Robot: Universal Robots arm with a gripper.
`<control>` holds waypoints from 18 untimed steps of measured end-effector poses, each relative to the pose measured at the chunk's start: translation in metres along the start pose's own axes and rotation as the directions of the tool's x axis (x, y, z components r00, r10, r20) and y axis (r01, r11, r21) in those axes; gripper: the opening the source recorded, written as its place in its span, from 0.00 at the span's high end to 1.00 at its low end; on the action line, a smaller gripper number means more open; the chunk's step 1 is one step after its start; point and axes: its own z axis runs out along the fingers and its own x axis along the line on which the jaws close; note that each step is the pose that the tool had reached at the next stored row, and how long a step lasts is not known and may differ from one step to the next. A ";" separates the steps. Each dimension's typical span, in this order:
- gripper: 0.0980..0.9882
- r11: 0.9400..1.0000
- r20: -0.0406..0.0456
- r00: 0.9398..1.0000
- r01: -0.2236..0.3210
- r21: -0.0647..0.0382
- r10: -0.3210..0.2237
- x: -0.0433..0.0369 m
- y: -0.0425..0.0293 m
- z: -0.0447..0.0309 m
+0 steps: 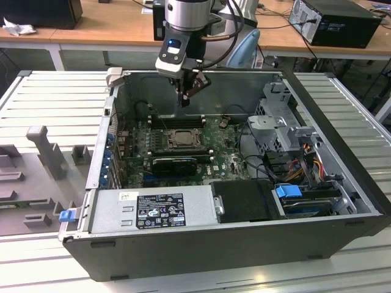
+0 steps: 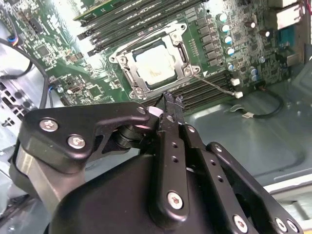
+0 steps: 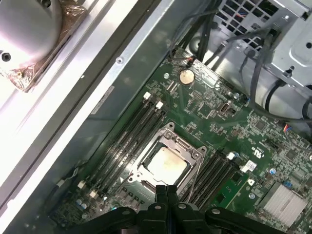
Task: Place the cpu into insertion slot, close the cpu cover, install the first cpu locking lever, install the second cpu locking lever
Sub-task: 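Install the first cpu locking lever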
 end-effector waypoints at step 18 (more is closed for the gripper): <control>0.99 0.963 -0.007 0.963 0.269 0.005 -0.269 0.0000 0.0000 0.0014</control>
